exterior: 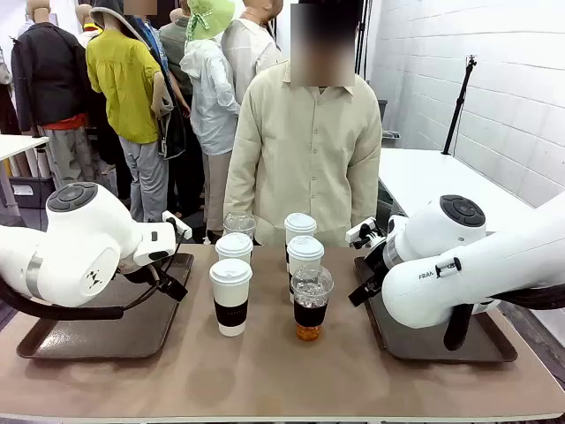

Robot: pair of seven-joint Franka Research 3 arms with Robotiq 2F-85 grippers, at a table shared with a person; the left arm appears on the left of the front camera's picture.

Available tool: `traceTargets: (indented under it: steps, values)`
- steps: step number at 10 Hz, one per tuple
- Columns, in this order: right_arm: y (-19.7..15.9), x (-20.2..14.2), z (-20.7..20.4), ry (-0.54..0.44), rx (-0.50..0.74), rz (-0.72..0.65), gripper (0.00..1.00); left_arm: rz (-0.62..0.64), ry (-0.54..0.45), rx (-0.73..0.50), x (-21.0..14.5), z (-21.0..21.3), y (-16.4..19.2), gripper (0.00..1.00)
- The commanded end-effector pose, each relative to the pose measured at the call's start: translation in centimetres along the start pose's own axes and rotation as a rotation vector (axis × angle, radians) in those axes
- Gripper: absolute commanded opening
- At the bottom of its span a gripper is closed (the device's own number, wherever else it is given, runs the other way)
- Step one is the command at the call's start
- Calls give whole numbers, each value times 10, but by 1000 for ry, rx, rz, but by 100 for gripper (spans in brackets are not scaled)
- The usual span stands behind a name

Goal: Distribute the coffee onto the tray.
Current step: Pick up one iced Americano and place it on the right Handle tray.

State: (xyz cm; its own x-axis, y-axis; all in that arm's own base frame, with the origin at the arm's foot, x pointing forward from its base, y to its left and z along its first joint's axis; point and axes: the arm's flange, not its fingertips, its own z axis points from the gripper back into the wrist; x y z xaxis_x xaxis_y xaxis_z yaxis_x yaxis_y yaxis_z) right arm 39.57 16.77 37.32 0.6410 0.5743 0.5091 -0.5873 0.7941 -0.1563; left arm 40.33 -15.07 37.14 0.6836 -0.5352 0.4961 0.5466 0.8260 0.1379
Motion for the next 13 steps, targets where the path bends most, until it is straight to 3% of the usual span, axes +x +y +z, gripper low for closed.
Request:
traceTargets:
  steps: [1, 13]
  values:
    - [0, 0, 0, 0, 0, 0, 100, 0, 0, 0, 0, 0, 0, 100]
    - [-2, 2, 4, -4, 12, -3, 100, -7, -1, 16, 6, 12, 2, 100]
